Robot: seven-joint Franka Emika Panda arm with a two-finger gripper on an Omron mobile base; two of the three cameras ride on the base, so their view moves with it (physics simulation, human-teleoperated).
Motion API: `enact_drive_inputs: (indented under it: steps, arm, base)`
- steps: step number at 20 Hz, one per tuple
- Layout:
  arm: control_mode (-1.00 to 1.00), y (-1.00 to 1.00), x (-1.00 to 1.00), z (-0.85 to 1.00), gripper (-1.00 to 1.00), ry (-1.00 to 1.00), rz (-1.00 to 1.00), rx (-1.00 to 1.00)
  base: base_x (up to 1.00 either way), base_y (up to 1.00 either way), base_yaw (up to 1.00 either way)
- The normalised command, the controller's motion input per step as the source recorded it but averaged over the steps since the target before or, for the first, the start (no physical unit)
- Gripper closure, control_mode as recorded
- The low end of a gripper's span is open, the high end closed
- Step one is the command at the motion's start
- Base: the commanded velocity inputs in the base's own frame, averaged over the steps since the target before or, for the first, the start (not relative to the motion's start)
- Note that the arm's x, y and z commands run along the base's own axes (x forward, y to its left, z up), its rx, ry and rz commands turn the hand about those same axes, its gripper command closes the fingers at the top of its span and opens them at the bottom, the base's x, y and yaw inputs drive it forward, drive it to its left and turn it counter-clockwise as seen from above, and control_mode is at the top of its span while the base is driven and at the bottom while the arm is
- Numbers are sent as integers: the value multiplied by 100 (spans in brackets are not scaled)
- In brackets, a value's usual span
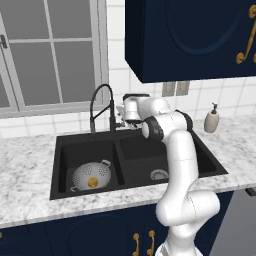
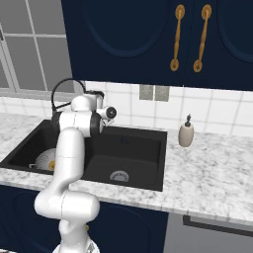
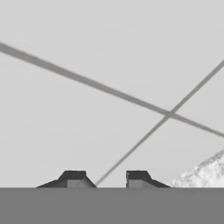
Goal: Put the colander in the sink, put the kiwi in the colander, and turn on the sink faucet and pour water over the colander.
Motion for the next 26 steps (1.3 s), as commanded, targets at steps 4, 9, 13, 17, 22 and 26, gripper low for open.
enact_drive_inputs:
  steps: [4, 9, 13, 17, 22, 26]
  arm:
    - [-100, -64, 0, -3, 100, 0, -10, 0]
    - [-100, -80, 0, -4, 100, 0, -10, 0]
    - [-100, -88, -1, -4, 100, 0, -10, 0]
    - [-100, -85, -15, -5, 100, 0, -8, 0]
    - [-100, -87, -31, -9, 100, 0, -7, 0]
    - [-100, -78, -34, -3, 100, 0, -6, 0]
  base:
    - [0, 0, 0]
    - [0, 0, 0]
    - [0, 0, 0]
    - [0, 0, 0]
    - [0, 0, 0]
    - [0, 0, 0]
